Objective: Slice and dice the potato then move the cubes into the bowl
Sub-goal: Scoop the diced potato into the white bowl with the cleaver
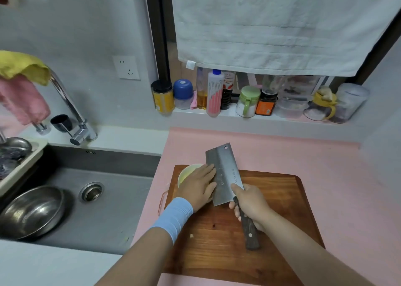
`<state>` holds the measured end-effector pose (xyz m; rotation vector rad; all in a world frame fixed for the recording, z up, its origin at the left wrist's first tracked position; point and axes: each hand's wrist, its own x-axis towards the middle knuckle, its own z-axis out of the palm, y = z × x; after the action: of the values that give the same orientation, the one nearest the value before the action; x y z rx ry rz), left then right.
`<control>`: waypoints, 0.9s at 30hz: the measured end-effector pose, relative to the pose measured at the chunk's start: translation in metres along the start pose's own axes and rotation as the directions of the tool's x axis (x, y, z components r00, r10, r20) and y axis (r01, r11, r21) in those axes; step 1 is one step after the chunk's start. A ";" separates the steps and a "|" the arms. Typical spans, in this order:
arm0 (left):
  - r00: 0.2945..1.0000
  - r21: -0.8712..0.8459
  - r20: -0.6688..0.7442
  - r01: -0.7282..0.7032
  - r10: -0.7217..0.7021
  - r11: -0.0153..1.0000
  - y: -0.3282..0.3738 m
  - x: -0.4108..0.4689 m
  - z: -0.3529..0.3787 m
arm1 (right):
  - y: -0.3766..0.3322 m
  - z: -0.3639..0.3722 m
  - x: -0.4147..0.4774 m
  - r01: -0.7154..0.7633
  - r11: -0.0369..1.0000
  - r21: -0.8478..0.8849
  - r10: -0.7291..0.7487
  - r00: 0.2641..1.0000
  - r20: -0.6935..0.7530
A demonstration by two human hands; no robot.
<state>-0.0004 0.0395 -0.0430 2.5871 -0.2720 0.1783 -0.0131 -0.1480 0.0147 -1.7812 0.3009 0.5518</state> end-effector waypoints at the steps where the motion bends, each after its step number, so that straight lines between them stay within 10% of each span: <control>1: 1.000 -0.009 0.011 0.016 -0.016 1.000 -0.005 -0.001 0.001 | -0.001 0.000 -0.001 0.005 1.000 -0.006 -0.005 1.000 0.001; 11: 0.902 -0.122 -0.337 0.243 -0.270 0.962 -0.009 -0.052 -0.006 | 0.003 -0.041 -0.013 0.114 0.983 -0.147 -0.117 0.993 -0.011; 19: 0.845 -0.043 0.134 0.527 -0.517 0.849 0.015 -0.106 0.017 | 0.025 -0.083 -0.027 0.295 0.744 -0.599 -0.438 0.893 -0.105; 27: 0.850 0.260 0.158 0.455 -0.502 0.852 0.025 -0.112 0.025 | 0.059 -0.094 -0.018 0.194 0.407 -0.892 -0.540 0.839 -0.064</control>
<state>-0.1132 0.0231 -0.0717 2.7943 0.3475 -0.2806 -0.0371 -0.2555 -0.0065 -2.8665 -0.2332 -0.0166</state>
